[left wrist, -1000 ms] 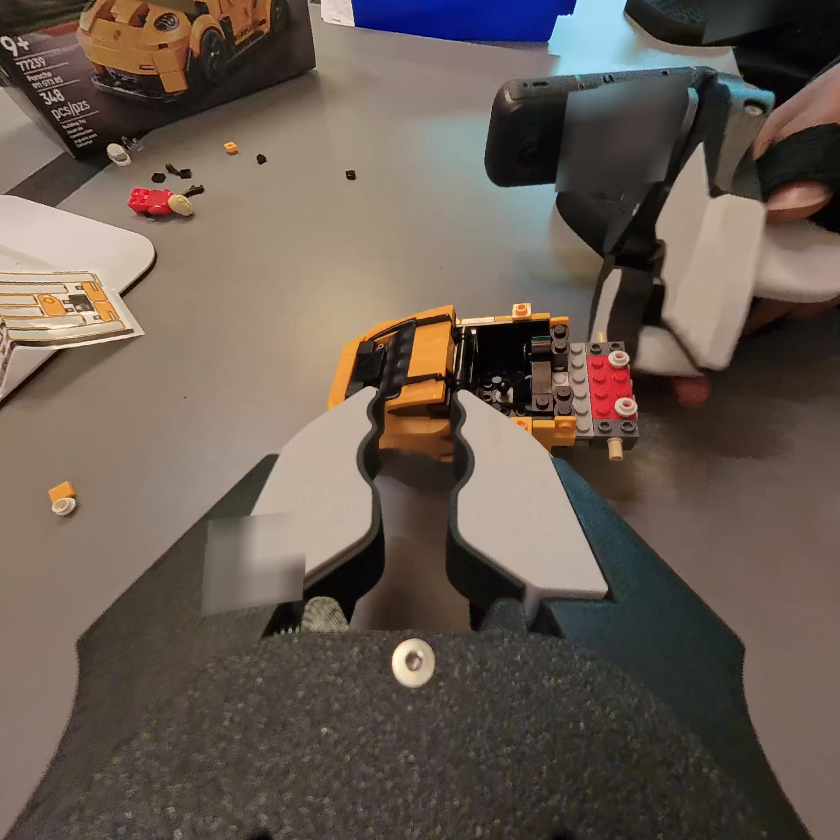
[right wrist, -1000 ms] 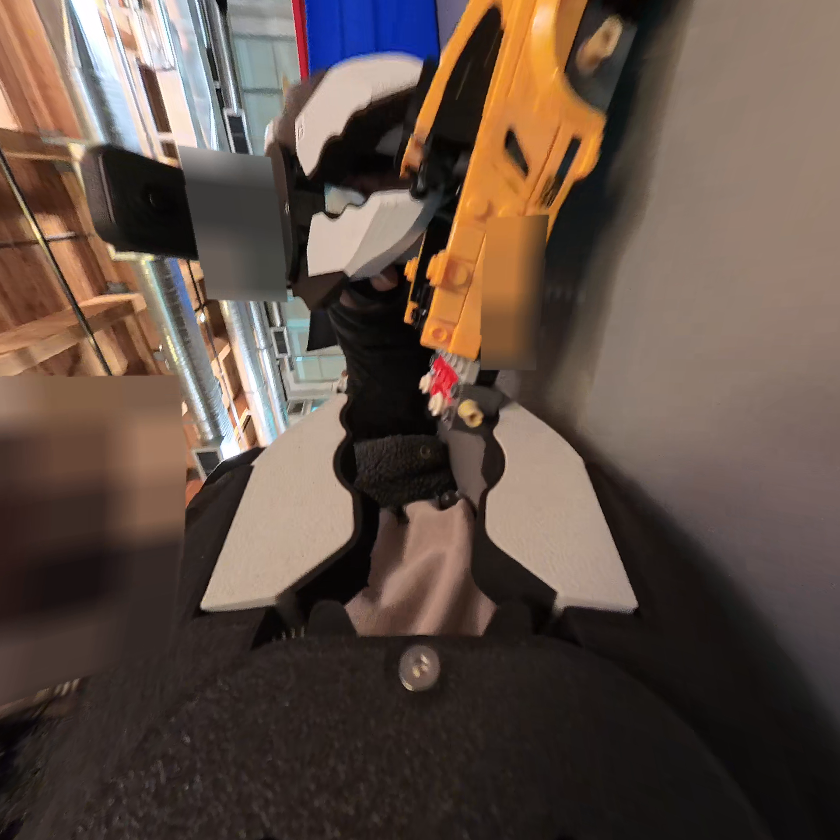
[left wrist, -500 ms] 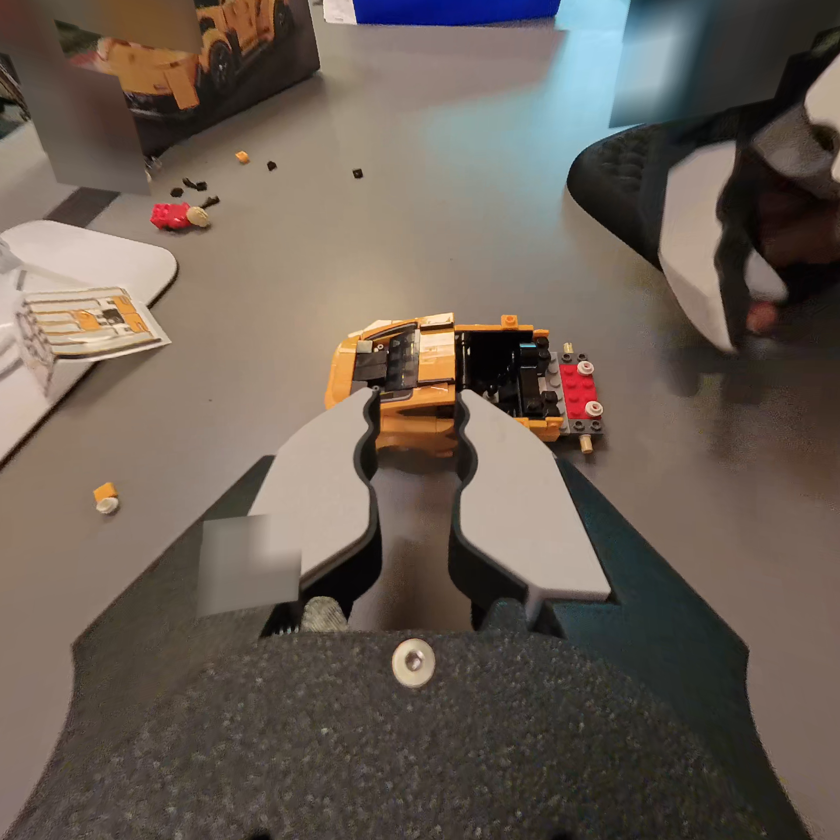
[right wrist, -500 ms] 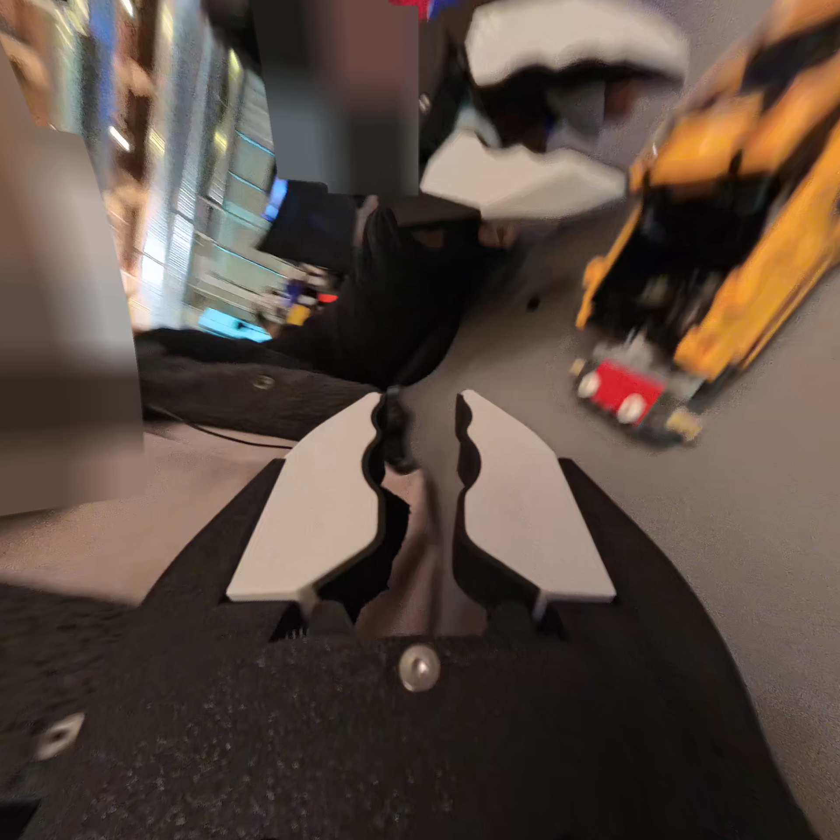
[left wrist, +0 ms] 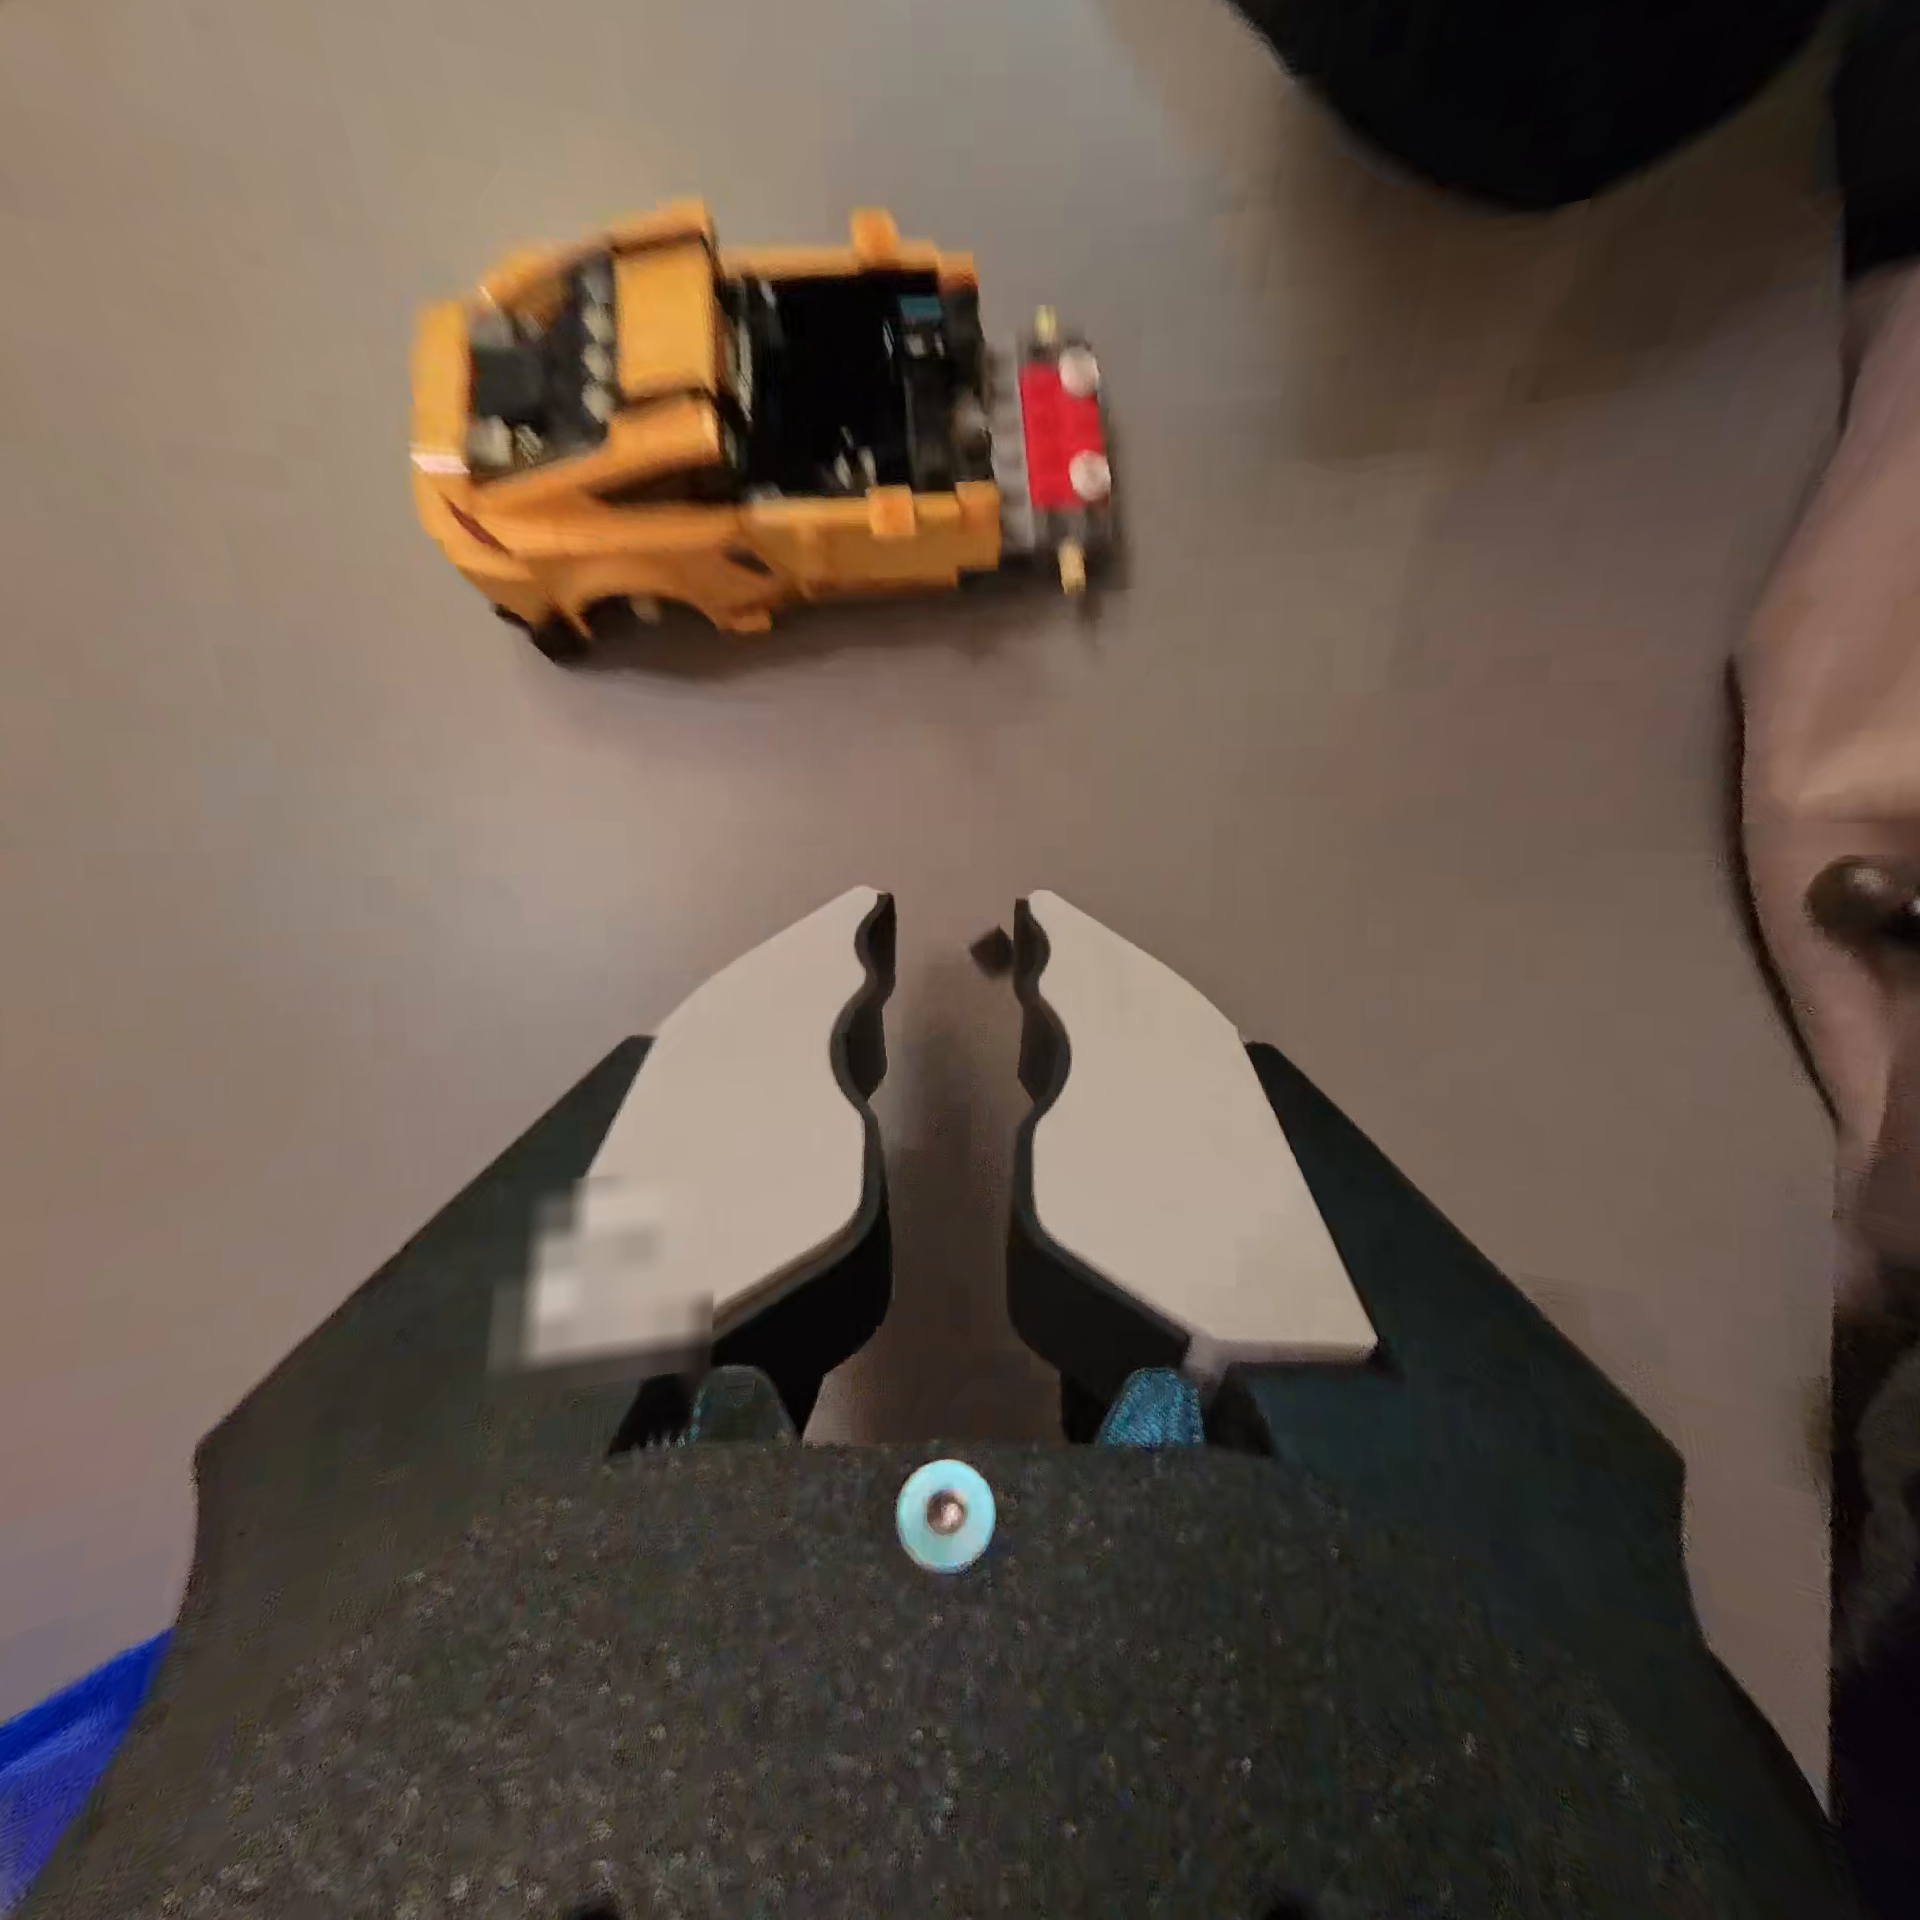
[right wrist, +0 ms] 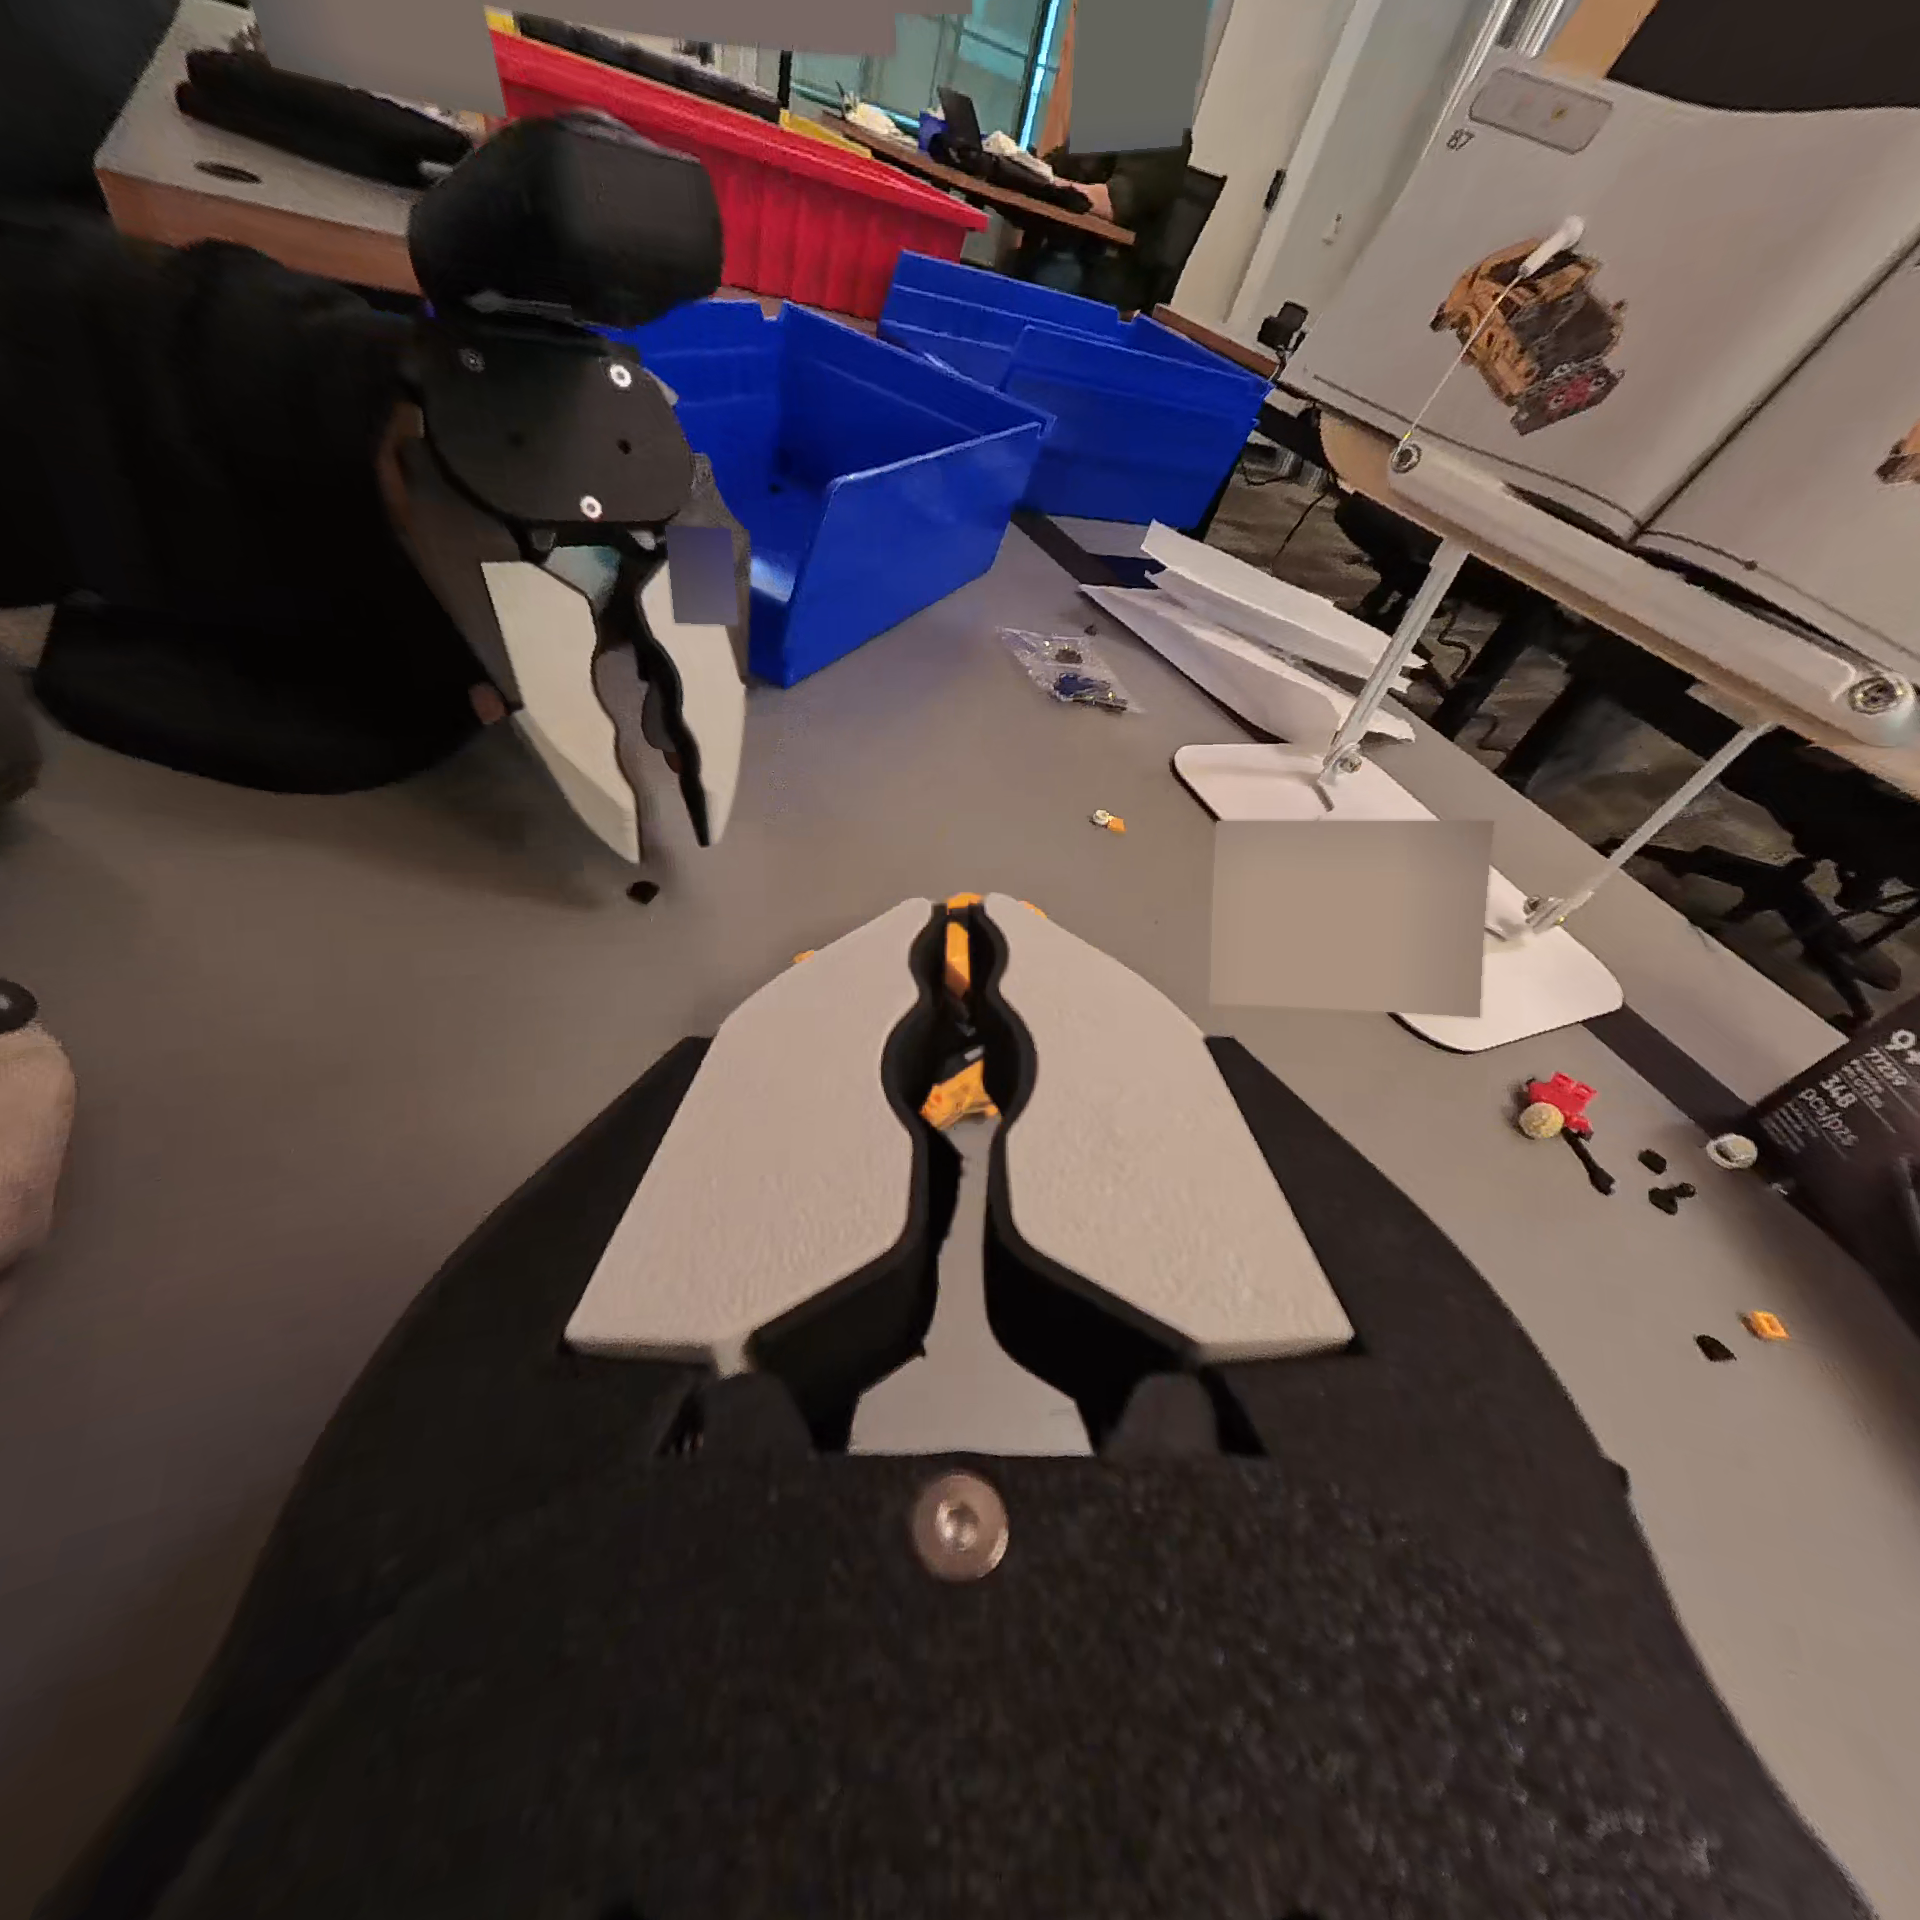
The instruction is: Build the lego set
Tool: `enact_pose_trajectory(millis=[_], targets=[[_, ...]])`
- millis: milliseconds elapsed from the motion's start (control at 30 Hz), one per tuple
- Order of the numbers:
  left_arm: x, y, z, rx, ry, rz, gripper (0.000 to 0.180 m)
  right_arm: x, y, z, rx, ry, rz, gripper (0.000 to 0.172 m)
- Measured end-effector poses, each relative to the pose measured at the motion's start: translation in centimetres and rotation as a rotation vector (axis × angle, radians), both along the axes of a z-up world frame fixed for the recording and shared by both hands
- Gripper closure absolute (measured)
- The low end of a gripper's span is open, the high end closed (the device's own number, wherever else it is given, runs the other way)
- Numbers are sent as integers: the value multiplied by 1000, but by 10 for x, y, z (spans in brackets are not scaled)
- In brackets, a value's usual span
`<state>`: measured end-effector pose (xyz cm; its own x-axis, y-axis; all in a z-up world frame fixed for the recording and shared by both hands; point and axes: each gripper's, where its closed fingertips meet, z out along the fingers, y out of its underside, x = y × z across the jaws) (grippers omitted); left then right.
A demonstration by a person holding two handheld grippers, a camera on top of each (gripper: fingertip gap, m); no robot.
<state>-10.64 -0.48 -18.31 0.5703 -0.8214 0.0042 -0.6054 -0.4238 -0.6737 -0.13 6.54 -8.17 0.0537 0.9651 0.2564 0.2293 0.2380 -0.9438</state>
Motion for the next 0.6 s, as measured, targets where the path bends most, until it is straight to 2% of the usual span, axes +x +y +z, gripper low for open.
enact_pose_trajectory(millis=[133, 300, 600], targets=[[-1, -18, -16, -70, 62, -66, 158, 4, -5, -5, 5, -26, 16, 168], [-5, -14, -19, -84, 97, -114, 153, 10, -16, -14, -27, -58, 50, 168], [3, -11, -19, -87, 61, -231, 169, 14, -27, -27, -139, -98, 76, 165]])
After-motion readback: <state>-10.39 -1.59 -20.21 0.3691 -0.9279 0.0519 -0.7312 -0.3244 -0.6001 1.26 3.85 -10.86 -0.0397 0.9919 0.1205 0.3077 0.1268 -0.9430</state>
